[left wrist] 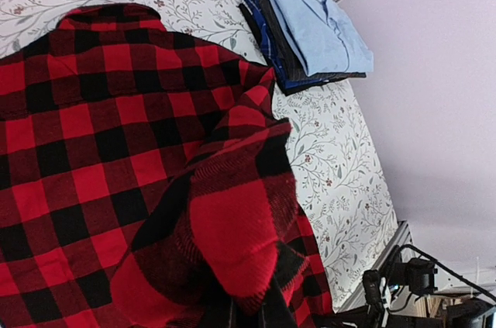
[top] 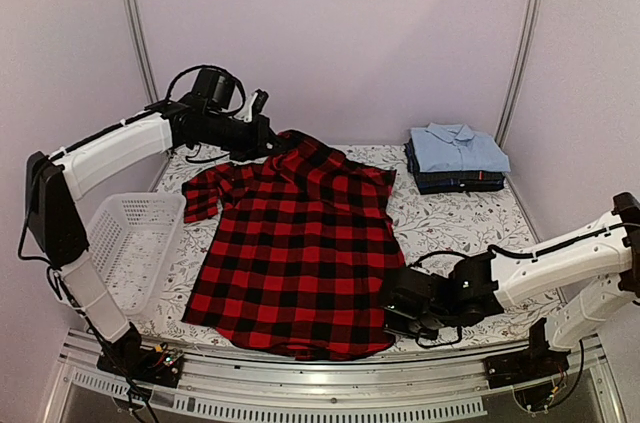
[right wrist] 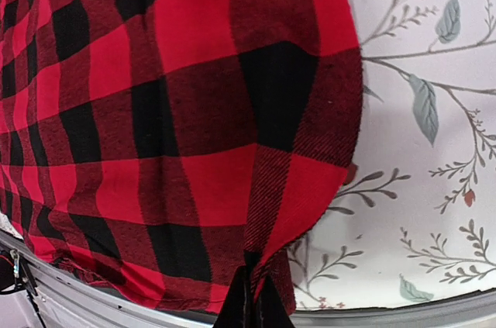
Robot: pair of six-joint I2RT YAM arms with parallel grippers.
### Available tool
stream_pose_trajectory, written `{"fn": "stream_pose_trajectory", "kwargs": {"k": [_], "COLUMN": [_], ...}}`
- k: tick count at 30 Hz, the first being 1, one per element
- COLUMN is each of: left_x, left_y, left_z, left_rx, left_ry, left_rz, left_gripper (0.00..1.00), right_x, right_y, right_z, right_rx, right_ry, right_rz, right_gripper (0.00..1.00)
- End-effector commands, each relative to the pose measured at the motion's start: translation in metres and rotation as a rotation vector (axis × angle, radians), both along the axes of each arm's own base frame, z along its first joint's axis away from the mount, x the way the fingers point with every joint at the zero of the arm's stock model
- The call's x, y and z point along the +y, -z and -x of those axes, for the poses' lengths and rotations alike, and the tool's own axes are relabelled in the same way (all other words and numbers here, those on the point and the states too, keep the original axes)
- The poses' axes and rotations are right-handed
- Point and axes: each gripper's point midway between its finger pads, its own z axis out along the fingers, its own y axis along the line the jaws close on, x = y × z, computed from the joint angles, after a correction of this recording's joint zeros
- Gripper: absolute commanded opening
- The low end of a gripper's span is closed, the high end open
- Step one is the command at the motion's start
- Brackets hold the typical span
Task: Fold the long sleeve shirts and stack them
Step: Pick up the corner of the shirt from the center of the board, then fold the flattened shirt at the center of the board.
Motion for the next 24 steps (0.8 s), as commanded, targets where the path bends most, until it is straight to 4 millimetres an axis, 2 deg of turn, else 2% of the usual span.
{"fn": "stream_pose_trajectory", "kwargs": {"k": [1, 6, 10, 17, 24], "left_x": [0.026, 0.057, 0.081, 0.121, 0.131], "left_y": [-0.019, -0.015, -0.002, 0.004, -0.004], "left_z": [-0.005, -0.02, -0.033, -0.049, -0.062], "left_rx": [-0.032, -0.012, 0.034, 0.049, 0.025], "left_ry": [-0.03, -0.089, -0.132, -0.217, -0.23], "left_rz": [0.01, -0.002, -0.019, -0.011, -0.005], "left_gripper": [0.0, 0.0, 0.0, 0.0, 0.0], "right_x": [0.02, 0.068, 0.097, 0.125, 0.151], "right_y": [-0.016, -0.026, -0.01, -0.009, -0.016], "right_z": [-0.002, 0.003, 0.007, 0.011, 0.01], "right_rx": [-0.056, -0.089, -0.078, -0.094, -0.115], "right_ry": [-0.086, -0.257, -0.386, -0.498, -0.551], "right_rz": [0.112, 0.173, 0.201, 0.153, 0.119], "right_gripper": [0.0, 0.0, 0.0, 0.0, 0.0]}}
